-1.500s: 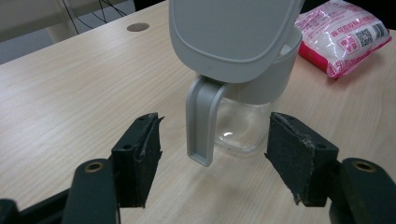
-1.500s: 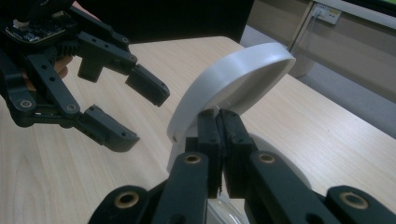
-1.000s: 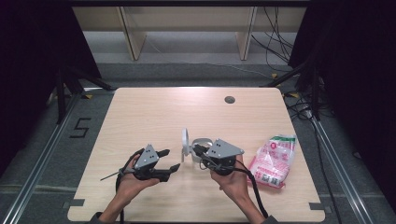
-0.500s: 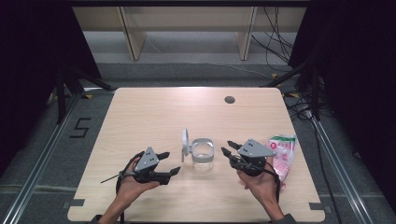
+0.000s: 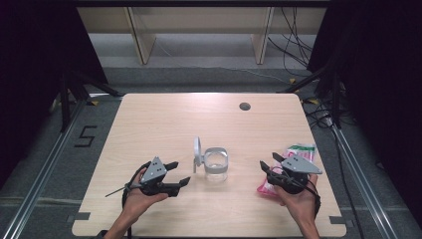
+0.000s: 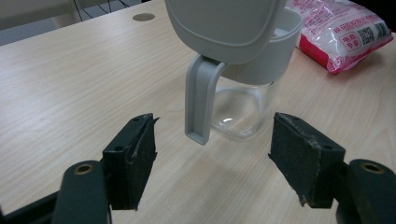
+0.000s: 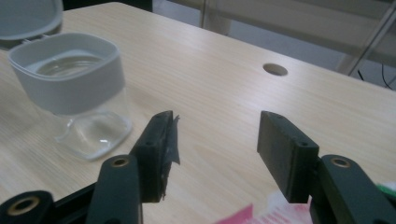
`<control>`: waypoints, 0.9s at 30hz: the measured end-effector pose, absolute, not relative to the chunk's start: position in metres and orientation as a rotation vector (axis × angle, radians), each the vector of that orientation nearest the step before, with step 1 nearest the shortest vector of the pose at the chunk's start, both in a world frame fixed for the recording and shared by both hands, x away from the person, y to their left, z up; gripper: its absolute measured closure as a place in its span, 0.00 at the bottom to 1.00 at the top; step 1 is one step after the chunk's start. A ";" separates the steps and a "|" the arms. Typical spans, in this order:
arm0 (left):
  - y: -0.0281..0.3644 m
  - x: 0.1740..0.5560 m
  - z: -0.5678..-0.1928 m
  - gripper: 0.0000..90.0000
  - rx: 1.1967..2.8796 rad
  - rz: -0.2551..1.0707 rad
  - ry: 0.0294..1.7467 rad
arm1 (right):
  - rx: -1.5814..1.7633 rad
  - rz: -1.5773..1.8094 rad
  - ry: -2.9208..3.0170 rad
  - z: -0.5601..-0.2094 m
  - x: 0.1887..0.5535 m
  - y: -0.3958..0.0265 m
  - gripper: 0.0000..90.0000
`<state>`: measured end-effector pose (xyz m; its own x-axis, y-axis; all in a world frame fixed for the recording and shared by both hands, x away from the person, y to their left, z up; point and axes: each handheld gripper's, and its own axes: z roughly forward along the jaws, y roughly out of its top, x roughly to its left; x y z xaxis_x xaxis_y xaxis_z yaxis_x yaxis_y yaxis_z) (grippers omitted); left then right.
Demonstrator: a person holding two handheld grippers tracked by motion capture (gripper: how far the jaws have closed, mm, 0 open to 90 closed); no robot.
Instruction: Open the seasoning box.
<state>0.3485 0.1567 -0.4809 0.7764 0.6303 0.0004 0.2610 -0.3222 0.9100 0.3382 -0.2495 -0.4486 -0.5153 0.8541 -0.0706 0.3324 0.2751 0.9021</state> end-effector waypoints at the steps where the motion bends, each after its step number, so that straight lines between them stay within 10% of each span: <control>1: 0.156 0.348 -0.481 0.34 1.906 0.433 0.682 | 1.071 1.198 1.981 -0.449 0.337 -0.253 0.50; 27: 0.153 0.344 -0.486 0.33 1.914 0.398 0.703 | 1.353 1.122 1.812 -0.460 0.313 -0.314 0.36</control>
<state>0.3439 0.1533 -0.4863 0.7755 0.6305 -0.0338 0.2956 -0.3152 0.9018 0.3127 -0.3140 -0.4604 -0.2936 0.9558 0.0173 0.4413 0.1195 0.8893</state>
